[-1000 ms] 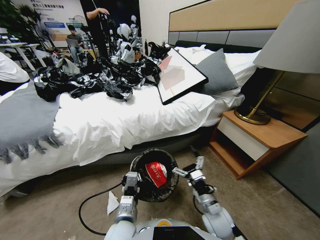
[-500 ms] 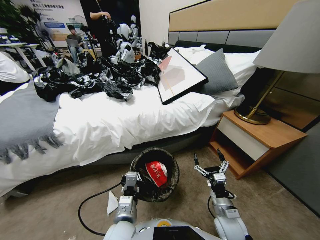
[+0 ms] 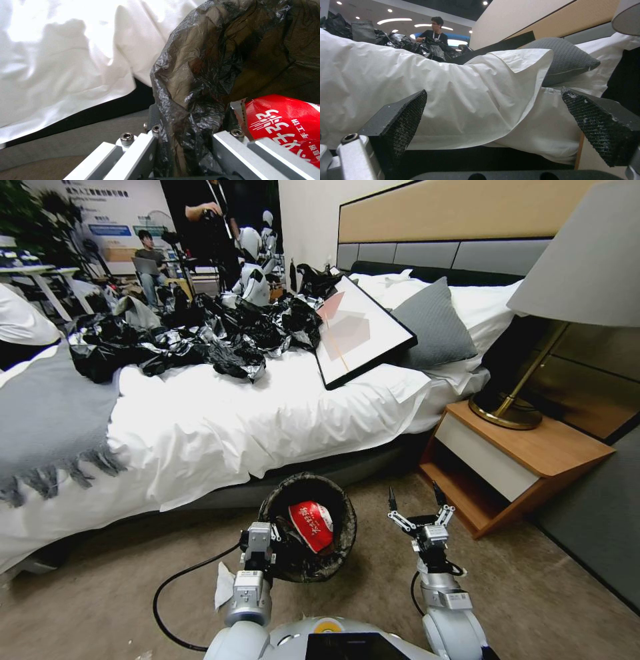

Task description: Pick up the trash bin, then pick up the garbage from the floor and place it into the trash bin.

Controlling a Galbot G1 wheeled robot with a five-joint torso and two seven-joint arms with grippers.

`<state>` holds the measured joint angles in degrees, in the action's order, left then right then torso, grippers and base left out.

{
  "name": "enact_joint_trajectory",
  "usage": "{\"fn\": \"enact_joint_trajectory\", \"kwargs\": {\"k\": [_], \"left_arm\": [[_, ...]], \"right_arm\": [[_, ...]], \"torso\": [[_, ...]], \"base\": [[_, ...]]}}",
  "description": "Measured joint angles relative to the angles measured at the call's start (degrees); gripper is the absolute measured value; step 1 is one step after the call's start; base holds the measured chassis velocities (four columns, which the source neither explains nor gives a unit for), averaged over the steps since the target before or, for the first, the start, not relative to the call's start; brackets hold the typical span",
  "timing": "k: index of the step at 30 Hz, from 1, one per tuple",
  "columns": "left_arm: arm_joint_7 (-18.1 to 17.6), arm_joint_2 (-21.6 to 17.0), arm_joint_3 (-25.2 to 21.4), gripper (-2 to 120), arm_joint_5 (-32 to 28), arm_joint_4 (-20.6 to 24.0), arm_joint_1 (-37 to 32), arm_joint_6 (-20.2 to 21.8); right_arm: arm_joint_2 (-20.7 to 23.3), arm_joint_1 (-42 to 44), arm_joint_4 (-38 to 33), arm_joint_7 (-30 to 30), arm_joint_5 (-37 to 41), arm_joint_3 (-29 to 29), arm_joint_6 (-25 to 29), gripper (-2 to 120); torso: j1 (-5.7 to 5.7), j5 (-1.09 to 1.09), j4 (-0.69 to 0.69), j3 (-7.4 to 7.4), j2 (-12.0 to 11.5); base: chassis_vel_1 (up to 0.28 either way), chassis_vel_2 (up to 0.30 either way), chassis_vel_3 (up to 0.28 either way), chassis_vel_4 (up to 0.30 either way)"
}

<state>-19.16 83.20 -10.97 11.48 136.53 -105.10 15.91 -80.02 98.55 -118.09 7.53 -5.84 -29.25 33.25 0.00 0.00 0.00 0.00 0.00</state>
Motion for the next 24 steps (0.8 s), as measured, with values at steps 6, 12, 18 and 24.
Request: {"fn": "enact_joint_trajectory", "kwargs": {"k": [6, 12, 18, 24], "left_arm": [[0.13, 0.05, -0.03, 0, 0.10, 0.00, -0.03, 0.04], [0.16, 0.04, -0.14, 0, 0.18, 0.00, -0.12, 0.06], [0.16, -0.03, -0.26, 0, 0.22, 0.00, -0.25, 0.06], [0.16, -0.17, -0.33, 0, 0.24, -0.09, -0.28, 0.05]], "right_arm": [[0.01, -0.33, 0.08, -0.06, 0.61, 0.01, -0.77, 100], [0.19, -0.64, 0.33, -0.13, 0.70, 0.17, -1.01, 100], [0.46, -1.05, 0.55, -0.25, 0.66, 0.56, -1.48, 100], [0.64, -1.10, 0.46, -0.27, 0.57, 0.77, -1.70, 100]], "torso": [[0.00, 0.00, 0.01, 0.00, 0.00], [0.00, 0.00, 0.01, 0.00, 0.00], [0.00, 0.00, 0.01, 0.00, 0.00], [0.00, 0.00, 0.01, -0.01, 0.00]], "base": [[0.077, 0.082, 0.070, 0.067], [0.095, 0.098, 0.095, 0.080], [0.102, 0.113, 0.112, 0.114], [0.128, 0.117, 0.127, 0.144]]}}
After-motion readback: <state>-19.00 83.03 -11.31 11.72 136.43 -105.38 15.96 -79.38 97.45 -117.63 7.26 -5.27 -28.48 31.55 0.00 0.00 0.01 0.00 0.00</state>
